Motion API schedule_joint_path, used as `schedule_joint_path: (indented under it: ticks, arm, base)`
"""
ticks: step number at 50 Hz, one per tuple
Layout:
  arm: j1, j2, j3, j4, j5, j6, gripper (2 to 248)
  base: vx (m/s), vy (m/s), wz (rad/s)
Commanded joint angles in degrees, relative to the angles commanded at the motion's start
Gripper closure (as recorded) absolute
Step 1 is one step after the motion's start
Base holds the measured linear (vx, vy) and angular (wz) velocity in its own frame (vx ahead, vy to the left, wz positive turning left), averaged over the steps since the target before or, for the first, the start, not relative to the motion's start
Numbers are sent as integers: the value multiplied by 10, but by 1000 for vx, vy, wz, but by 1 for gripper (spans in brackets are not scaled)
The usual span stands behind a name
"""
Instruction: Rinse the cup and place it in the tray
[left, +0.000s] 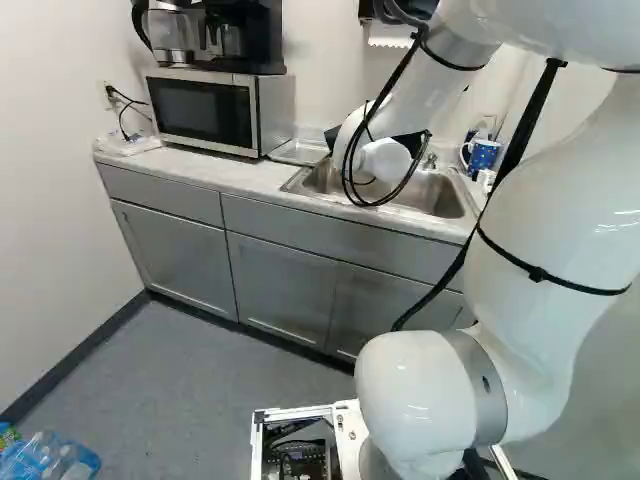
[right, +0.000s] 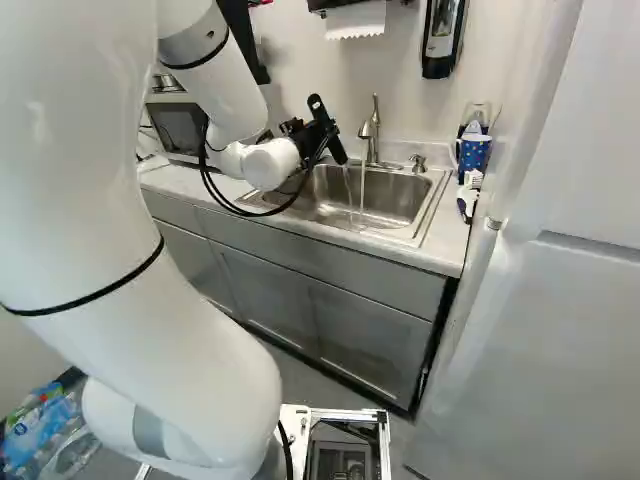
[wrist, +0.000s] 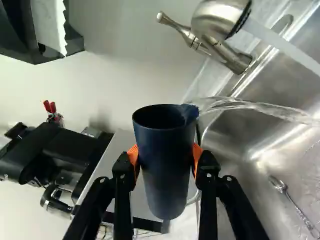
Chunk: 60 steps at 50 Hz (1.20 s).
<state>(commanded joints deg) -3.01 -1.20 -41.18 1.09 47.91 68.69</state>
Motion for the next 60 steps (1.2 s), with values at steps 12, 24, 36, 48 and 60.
schedule_joint_path:
  ticks: [12, 24, 36, 48, 60]
  arm:
    - [0, 0, 0, 0, 0, 72, 128]
    - [0, 0, 0, 0, 0, 145, 128]
    - [0, 0, 0, 0, 0, 217, 128]
    - [0, 0, 0, 0, 0, 289, 128]
    - [0, 0, 0, 0, 0, 362, 128]
  base:
    - [0, 0, 0]
    - [0, 0, 0]
    - [0, 0, 0]
    - [0, 0, 0]
    - [0, 0, 0]
